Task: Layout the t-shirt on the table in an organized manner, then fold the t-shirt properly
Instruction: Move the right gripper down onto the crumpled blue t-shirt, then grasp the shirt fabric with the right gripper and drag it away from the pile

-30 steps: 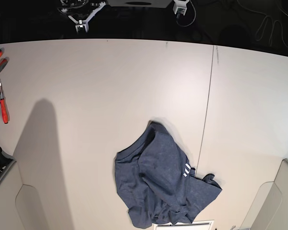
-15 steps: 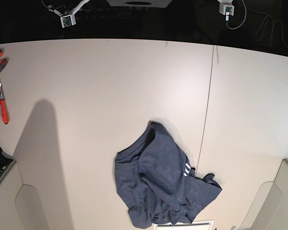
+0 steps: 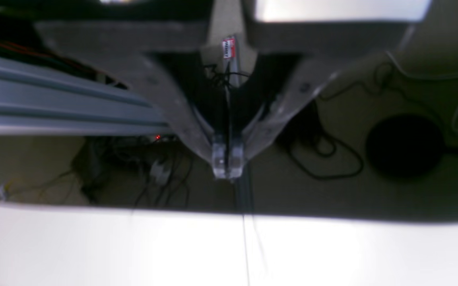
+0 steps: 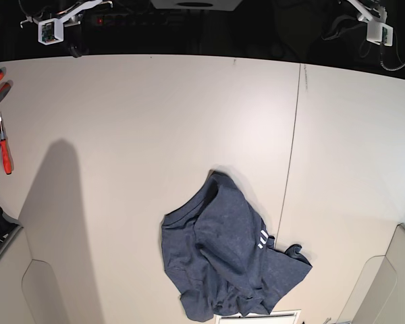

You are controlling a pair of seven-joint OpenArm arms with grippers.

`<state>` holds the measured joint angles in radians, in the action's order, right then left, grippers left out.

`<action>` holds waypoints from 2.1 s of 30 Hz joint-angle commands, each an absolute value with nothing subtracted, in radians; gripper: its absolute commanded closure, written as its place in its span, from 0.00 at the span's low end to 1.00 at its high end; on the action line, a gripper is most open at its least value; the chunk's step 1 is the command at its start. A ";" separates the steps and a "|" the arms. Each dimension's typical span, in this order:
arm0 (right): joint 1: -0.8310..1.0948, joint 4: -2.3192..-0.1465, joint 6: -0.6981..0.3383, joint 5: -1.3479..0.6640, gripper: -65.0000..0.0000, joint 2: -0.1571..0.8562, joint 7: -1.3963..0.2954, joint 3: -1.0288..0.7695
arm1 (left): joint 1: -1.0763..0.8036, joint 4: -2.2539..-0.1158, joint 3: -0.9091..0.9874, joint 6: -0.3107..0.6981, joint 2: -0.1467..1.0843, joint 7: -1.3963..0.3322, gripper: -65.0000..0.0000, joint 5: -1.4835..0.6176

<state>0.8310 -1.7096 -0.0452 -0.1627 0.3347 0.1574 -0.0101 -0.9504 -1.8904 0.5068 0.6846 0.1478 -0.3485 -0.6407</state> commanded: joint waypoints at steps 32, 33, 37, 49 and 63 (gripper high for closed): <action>-0.231 -1.249 -0.124 -0.067 0.49 -0.113 -0.038 0.171 | -0.459 -1.986 0.253 0.467 0.232 -0.337 0.68 -0.402; -0.291 -1.159 -0.127 -0.067 0.49 -0.130 -0.034 0.170 | -0.457 -1.983 0.253 0.446 0.233 -0.337 0.68 -0.401; -0.498 -0.884 -0.130 -0.062 0.49 -0.152 0.017 0.179 | -0.446 -1.958 0.253 0.430 0.229 -0.339 0.68 -0.399; -0.792 -0.323 -0.171 0.102 0.49 -0.152 0.246 0.176 | -0.446 -1.878 0.257 0.430 0.230 -0.341 0.68 -0.399; -0.691 -0.321 -0.173 0.082 0.49 -0.152 0.329 0.176 | -0.437 -1.878 0.257 0.430 0.231 -0.345 0.68 -0.398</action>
